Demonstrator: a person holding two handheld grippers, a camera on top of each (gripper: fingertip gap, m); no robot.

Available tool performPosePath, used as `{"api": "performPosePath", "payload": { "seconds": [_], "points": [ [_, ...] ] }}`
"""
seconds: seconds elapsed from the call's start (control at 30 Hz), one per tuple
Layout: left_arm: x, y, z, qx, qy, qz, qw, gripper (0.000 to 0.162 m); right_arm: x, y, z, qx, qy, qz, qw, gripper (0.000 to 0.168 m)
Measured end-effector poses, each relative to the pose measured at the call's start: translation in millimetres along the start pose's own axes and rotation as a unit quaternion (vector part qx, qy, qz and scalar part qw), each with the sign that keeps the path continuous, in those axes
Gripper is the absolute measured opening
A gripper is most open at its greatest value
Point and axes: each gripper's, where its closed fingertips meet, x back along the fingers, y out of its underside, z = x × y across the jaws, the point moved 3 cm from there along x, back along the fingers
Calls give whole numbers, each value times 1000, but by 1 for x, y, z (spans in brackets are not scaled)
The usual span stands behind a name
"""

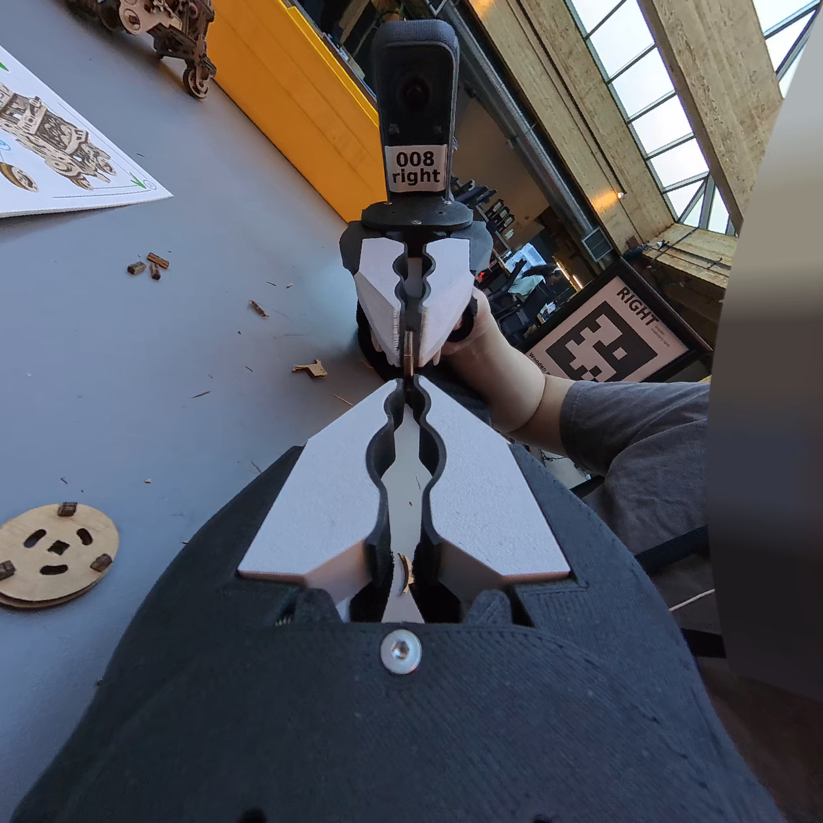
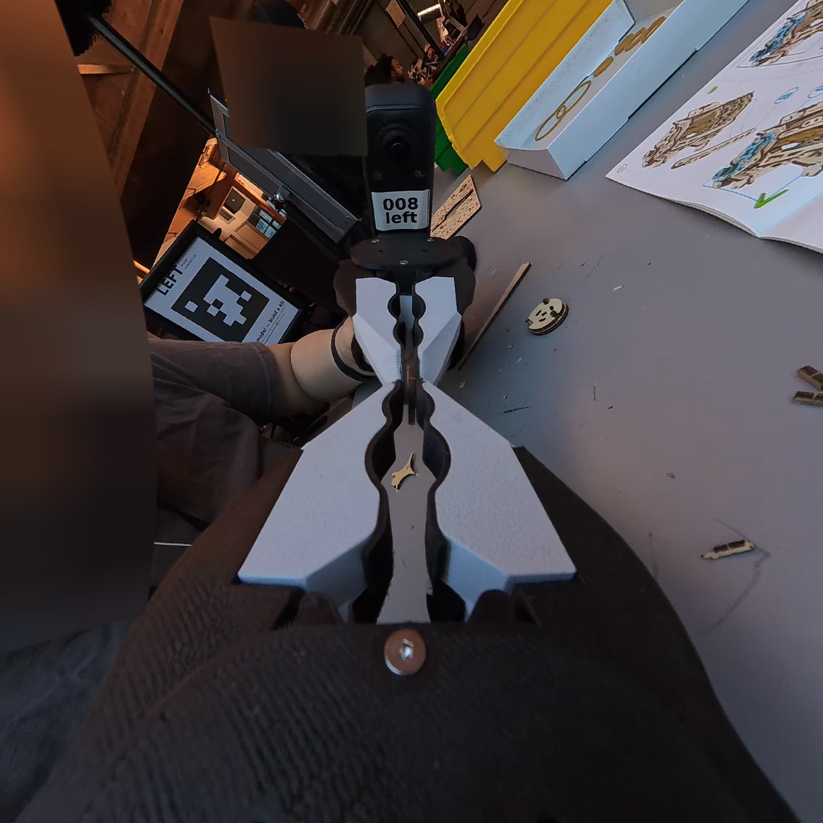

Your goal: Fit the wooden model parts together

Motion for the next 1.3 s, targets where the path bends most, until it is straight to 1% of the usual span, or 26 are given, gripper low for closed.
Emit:
{"api": "performPosePath", "payload": {
  "seconds": [0.03, 0.17, 0.3, 0.87, 1.0, 1.1, 1.3],
  "points": [
    [0, 0, 0, 2, -1, -1, 1000, 0, 0, 0, 0, 2, 0, -2, 1000, 5],
    [-1, 2, 0, 2, 0, -7, 1000, 0, -1, 2, 1, 1, 6, -8, 1000, 1],
    [-1, 2, -2, -1, -7, -8, 1000, 0, -1, 3, 2, 2, 11, -13, 1000, 1],
    [2, -1, -3, 17, 5, 7, 1000, 1, 2, 2, 3, -23, -1, -6, 1000, 1],
    [1, -2, -3, 14, 1, 10, 1000, 3, 1, 3, 3, -22, -2, -13, 1000, 1],
    [1, -2, -3, 12, 1, 8, 1000, 1, 0, 4, 3, -22, 1, -14, 1000, 1],
    [1, -2, -3, 9, 1, 6, 1000, 1, 0, 4, 3, -24, -1, -14, 1000, 1]
  ]
}}
